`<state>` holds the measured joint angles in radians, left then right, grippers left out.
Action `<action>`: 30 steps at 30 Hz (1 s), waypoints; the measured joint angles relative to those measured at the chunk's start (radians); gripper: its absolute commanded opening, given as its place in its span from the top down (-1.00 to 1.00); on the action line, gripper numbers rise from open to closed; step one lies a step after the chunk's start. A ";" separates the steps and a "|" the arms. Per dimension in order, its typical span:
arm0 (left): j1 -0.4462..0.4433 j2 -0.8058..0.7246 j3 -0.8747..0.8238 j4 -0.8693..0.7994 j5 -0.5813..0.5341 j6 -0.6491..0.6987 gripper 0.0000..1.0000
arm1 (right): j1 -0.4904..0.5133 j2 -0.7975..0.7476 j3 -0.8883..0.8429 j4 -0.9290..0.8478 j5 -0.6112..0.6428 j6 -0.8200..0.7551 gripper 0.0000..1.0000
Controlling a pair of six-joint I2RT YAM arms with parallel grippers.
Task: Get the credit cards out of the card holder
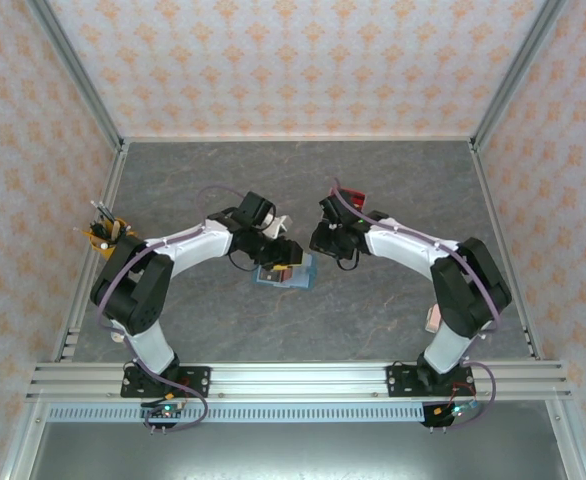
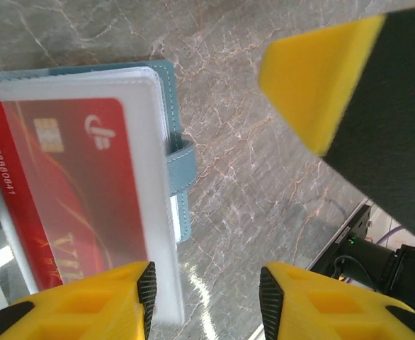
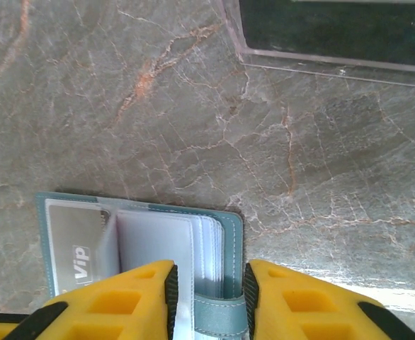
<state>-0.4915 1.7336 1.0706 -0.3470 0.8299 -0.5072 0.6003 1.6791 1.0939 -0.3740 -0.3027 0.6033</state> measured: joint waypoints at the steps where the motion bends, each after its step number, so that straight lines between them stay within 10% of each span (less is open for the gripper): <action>1: 0.000 0.003 0.000 -0.002 -0.003 0.000 0.11 | 0.000 -0.005 -0.001 0.003 0.000 0.000 0.34; 10: 0.029 0.005 0.002 -0.024 -0.085 -0.019 0.42 | 0.004 -0.007 -0.002 0.018 -0.027 -0.013 0.45; 30: 0.151 -0.024 -0.080 0.030 -0.093 -0.145 0.39 | 0.100 0.163 0.103 -0.024 -0.109 -0.039 0.63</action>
<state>-0.3401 1.7092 0.9901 -0.3172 0.7364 -0.6518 0.6998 1.8423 1.1969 -0.3985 -0.4114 0.5640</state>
